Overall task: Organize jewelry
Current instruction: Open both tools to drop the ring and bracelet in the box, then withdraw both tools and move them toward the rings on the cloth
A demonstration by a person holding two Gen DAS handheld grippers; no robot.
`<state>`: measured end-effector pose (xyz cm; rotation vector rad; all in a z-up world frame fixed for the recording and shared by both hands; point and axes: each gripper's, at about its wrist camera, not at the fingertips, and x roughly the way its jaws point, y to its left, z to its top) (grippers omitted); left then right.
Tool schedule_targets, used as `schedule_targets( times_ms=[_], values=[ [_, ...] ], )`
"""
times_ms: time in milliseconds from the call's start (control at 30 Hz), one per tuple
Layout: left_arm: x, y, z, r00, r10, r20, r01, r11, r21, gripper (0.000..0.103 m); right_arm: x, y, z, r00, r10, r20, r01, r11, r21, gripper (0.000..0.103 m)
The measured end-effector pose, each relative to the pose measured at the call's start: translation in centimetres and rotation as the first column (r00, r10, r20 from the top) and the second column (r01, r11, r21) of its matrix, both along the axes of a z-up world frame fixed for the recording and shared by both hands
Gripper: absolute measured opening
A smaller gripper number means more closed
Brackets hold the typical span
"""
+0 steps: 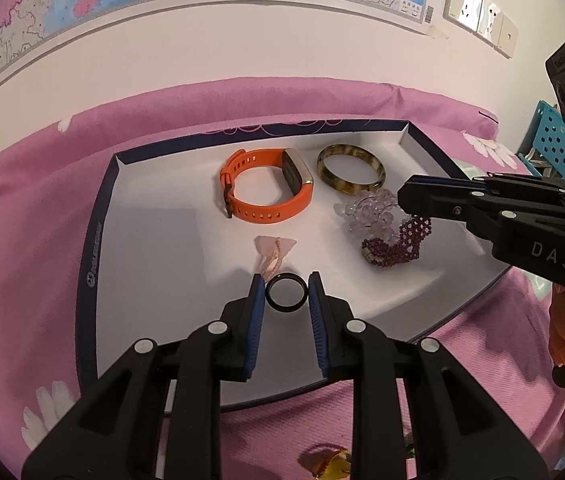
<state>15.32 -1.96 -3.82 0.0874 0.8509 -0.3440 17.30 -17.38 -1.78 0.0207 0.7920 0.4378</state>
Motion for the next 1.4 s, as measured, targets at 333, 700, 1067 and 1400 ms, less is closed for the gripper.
schedule_targets(
  times_ms=[333,700,1067,1400],
  values=[
    [0.3,-0.2,-0.4,1.000,0.009,-0.002,-0.009,1.000,0.008,0.024,0.0,-0.2,-0.5,1.000,-0.015,-0.008,0.015,1.000,-0.010,0.011],
    [-1.3,1.4,1.5,0.998,0.023,0.061,-0.020,0.999,-0.042,0.048,-1.3,-1.1,-0.2,0.999,-0.032,0.013,0.031,0.999,0.005,0.021],
    [-5.6,4.2,3.3,0.991,0.030,0.129,-0.021,0.997,-0.074,0.048,-5.8,-0.9,1.0,0.998,0.041,0.047,-0.043,0.999,0.023,0.024],
    [-8.7,5.5,1.8,0.995,0.006,0.104,0.000,0.998,-0.055,0.048,-11.8,2.5,-1.0,0.980,0.199,0.003,-0.198,0.979,-0.045,0.024]
  ],
)
